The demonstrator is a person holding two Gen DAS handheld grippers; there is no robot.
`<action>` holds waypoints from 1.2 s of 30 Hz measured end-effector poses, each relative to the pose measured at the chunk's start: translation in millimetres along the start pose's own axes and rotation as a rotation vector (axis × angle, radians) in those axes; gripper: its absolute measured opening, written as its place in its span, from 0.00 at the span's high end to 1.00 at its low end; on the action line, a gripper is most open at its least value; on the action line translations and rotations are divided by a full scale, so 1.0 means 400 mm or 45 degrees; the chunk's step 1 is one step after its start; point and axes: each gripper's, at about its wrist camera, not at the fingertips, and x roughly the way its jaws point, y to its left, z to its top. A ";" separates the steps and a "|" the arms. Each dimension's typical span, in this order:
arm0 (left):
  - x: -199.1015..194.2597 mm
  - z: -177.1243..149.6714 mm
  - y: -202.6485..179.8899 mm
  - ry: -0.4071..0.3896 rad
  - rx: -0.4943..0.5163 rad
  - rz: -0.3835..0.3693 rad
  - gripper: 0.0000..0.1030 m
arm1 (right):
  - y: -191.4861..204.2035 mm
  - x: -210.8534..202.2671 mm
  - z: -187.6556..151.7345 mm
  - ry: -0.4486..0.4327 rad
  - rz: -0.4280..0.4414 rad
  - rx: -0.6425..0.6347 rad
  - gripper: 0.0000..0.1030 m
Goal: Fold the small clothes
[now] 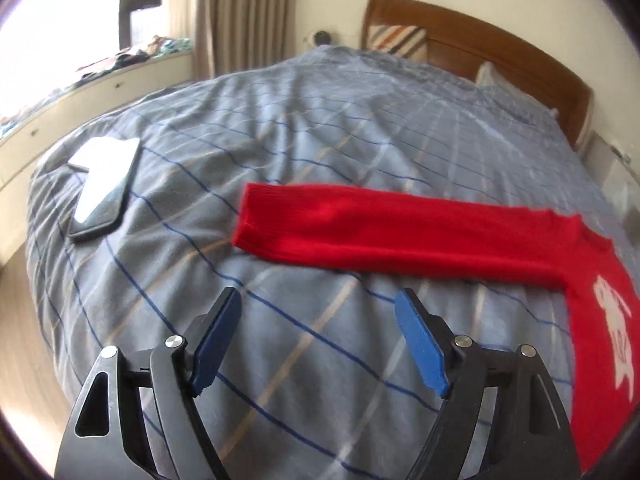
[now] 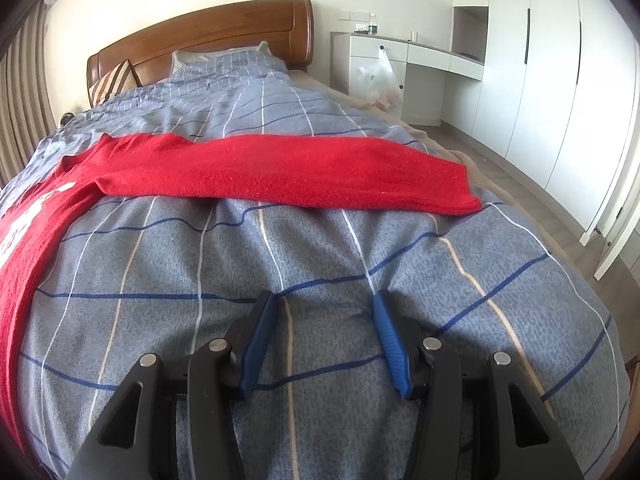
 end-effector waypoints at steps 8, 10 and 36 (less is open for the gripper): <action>0.029 -0.072 -0.268 0.091 0.434 -0.299 0.18 | 0.008 -0.004 -0.008 -0.042 -0.032 -0.007 0.48; 0.056 -0.071 -0.305 0.054 0.491 -0.285 0.13 | 0.007 -0.004 -0.008 -0.041 -0.029 -0.002 0.48; 0.085 -0.128 -0.289 -0.091 0.419 -0.295 0.01 | 0.023 0.005 -0.004 -0.040 -0.121 0.046 0.45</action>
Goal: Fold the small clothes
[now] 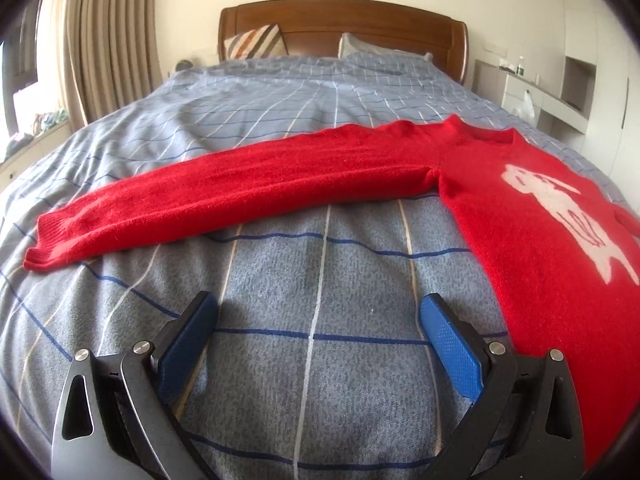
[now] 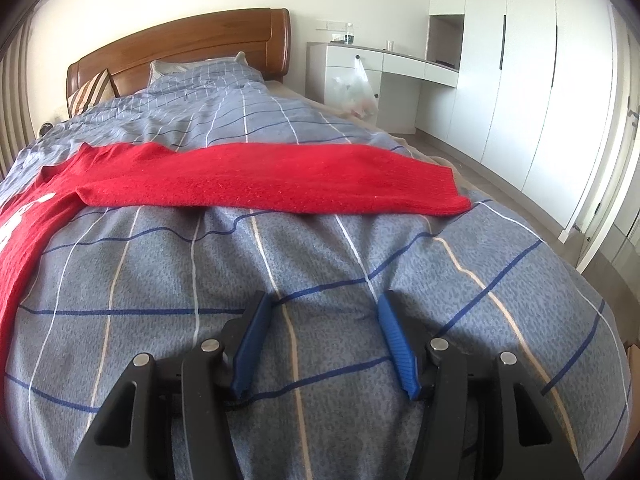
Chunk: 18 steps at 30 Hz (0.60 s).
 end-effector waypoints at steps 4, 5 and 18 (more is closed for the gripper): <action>-0.001 0.001 0.000 -0.007 -0.002 -0.005 0.01 | 0.000 0.001 0.001 0.001 -0.001 0.004 0.45; -0.002 0.001 0.000 -0.008 -0.003 -0.005 0.01 | 0.000 0.002 0.001 0.000 -0.001 0.005 0.45; -0.002 -0.002 0.001 -0.012 -0.004 -0.006 0.01 | 0.000 0.002 0.000 -0.004 -0.001 0.008 0.45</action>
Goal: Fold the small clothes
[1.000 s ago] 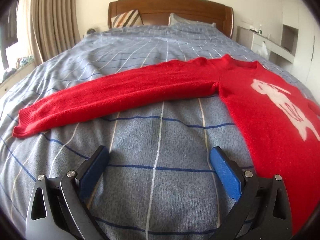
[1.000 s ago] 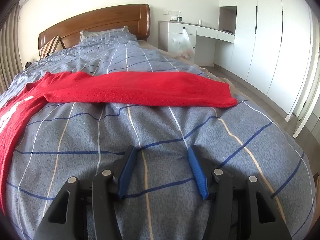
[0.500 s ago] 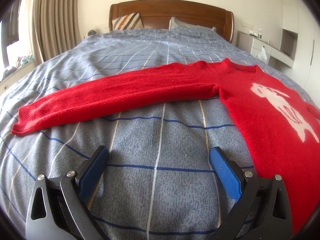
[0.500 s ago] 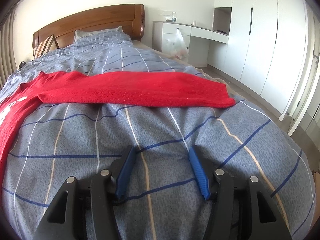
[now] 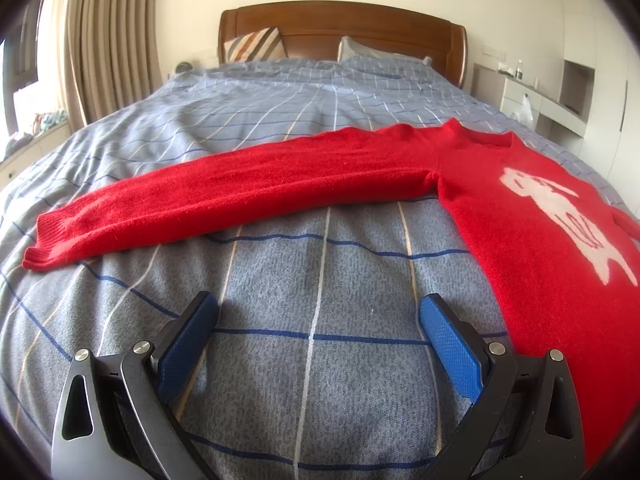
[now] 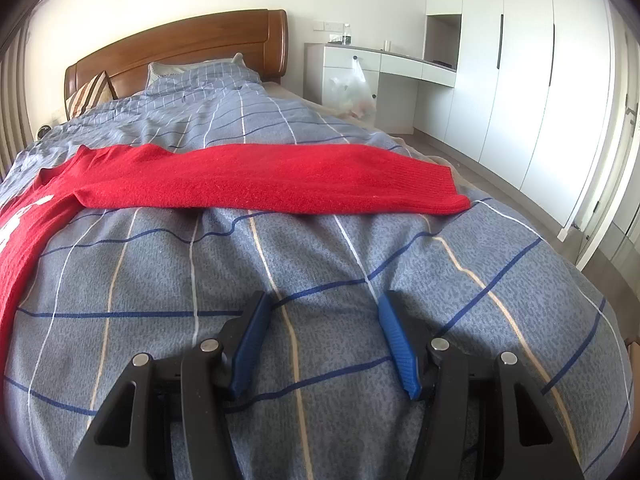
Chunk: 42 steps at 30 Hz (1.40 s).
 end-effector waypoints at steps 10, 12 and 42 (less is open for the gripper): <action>0.001 0.007 0.001 -0.003 -0.009 -0.017 0.01 | -0.003 -0.005 -0.003 -0.013 0.000 -0.001 0.45; 0.002 0.006 0.001 0.001 -0.009 -0.017 0.01 | -0.006 -0.007 -0.007 -0.026 0.006 0.000 0.45; -0.050 -0.012 0.002 0.203 -0.083 0.052 0.01 | -0.044 -0.056 -0.007 0.000 0.249 -0.021 0.32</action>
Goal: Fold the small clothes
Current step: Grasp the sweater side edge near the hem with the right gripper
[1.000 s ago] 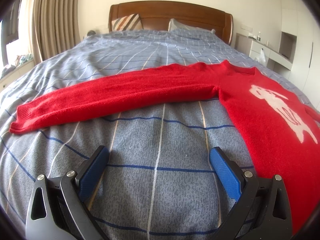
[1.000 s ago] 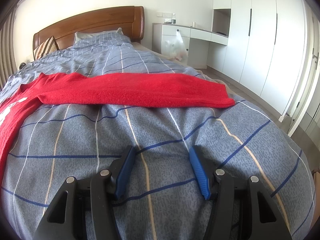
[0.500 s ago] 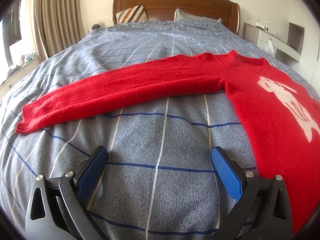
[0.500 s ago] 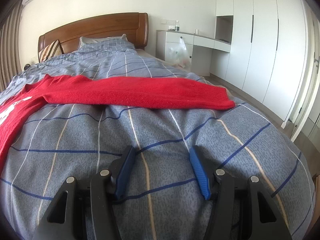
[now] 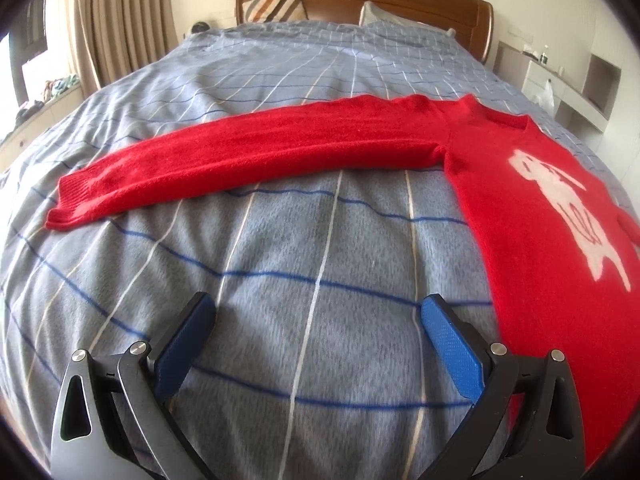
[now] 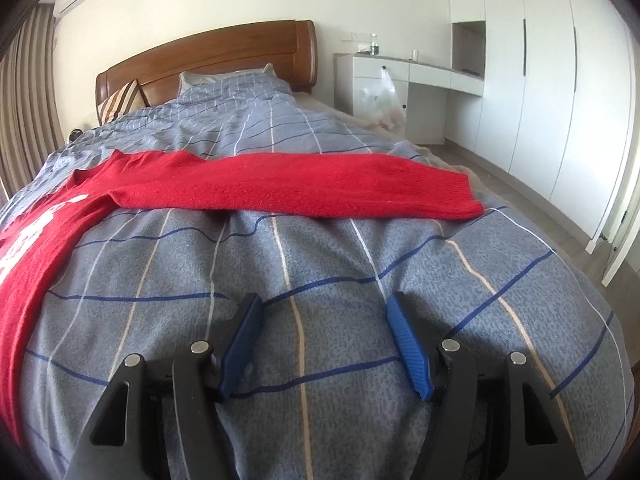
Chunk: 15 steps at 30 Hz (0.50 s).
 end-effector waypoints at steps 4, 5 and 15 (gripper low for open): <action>-0.075 -0.046 -0.006 -0.032 -0.015 -0.029 0.01 | 0.036 -0.076 0.012 0.078 0.069 -0.018 0.29; -0.093 -0.057 -0.012 -0.046 -0.020 -0.049 0.01 | 0.058 -0.096 0.014 0.100 0.146 -0.003 0.29; -0.194 -0.189 -0.099 -0.014 0.015 -0.201 0.01 | 0.364 -0.148 -0.158 0.549 0.663 -0.036 0.31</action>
